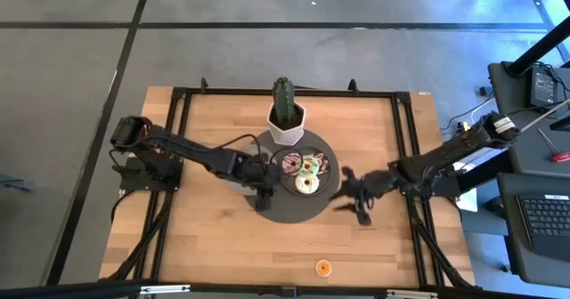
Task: Pick & Place donuts
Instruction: Put the small orange donut on the light gray plate
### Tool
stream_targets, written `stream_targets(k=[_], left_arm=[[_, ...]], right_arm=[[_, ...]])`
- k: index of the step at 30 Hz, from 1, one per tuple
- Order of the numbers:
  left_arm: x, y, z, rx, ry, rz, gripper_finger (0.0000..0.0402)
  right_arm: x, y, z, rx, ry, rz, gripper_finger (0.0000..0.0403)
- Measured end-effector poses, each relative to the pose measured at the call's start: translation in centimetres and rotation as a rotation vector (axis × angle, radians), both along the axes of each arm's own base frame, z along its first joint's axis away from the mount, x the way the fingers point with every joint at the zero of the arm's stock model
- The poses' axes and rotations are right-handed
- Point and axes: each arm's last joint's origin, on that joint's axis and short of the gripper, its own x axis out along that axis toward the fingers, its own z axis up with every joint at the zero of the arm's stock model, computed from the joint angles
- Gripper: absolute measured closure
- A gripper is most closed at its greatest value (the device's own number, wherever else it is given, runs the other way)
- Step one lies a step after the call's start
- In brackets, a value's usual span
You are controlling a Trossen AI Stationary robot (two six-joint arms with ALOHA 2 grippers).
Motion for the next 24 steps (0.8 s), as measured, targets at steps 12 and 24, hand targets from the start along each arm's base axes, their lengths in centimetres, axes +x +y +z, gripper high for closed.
stream_targets(k=[12, 24], left_arm=[[0.5, -2.3, 0.7, -0.007, -0.120, -0.081, 0.0266], [0.0, -3.8, 0.6, -0.043, -0.104, -0.088, 0.0268]], right_arm=[[4.1, 10.8, -1.9, -0.076, 0.113, 0.135, 0.0248], [7.1, 16.1, -3.4, -0.026, 0.266, 0.221, 0.0248]])
